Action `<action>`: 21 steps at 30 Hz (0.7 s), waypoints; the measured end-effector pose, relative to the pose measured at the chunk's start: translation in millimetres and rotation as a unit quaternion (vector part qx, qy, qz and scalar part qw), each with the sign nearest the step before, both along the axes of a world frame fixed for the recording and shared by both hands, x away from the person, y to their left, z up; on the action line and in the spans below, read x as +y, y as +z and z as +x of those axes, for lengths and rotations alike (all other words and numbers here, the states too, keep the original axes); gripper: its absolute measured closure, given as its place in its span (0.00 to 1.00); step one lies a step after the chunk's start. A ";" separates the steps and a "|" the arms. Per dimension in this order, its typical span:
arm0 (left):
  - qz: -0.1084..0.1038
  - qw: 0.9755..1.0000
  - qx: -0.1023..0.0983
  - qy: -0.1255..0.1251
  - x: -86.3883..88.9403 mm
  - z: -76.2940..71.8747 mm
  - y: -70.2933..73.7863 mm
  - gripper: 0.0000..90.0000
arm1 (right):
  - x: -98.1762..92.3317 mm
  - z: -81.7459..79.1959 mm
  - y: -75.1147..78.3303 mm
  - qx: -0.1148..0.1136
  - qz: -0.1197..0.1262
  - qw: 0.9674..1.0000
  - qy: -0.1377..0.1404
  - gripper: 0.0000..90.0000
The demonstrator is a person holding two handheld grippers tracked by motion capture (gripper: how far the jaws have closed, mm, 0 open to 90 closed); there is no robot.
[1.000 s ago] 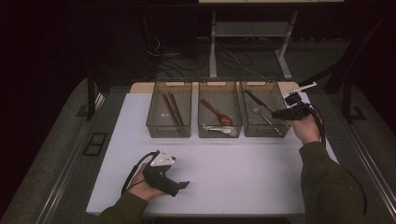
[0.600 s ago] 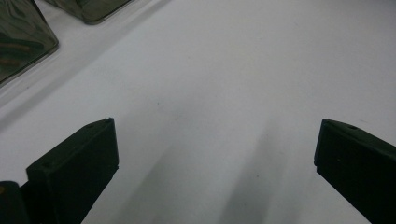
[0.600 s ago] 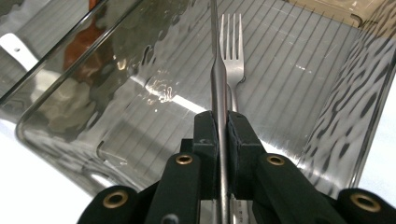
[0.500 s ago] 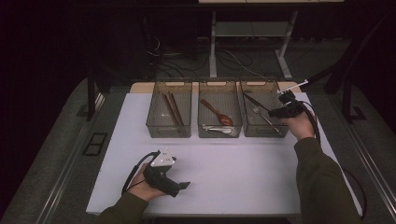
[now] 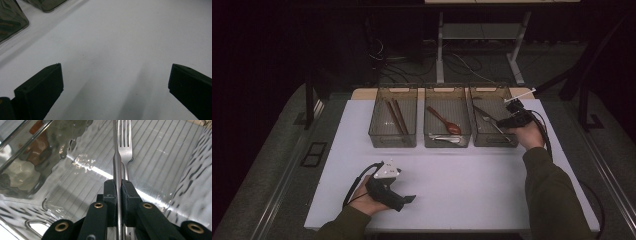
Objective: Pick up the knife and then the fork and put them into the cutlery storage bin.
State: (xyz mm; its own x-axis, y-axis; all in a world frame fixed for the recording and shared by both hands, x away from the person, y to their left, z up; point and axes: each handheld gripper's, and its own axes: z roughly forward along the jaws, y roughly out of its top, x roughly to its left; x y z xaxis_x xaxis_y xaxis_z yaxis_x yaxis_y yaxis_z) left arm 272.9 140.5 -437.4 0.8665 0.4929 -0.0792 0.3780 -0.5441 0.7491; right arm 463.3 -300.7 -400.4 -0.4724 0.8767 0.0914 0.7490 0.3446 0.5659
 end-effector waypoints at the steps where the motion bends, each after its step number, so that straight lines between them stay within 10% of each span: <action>1: 0.000 1.000 0.000 -0.001 -0.3 0.0 0.0 0.00 | -0.3 0.2 -0.3 0.000 0.001 1.000 0.000 0.93; 21: 0.000 1.000 0.003 0.001 -1.6 -0.8 -0.5 0.00 | -7.2 -11.2 19.3 -0.049 0.052 0.997 0.000 0.57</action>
State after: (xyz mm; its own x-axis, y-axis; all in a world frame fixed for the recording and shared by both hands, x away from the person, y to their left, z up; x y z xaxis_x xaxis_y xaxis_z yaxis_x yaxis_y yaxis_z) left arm 272.0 138.9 -437.9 0.8651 0.4944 -0.0847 0.3834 -0.5429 0.7472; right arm 452.1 -307.9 -381.1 -0.4833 0.8649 0.1352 0.6880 0.2798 0.6696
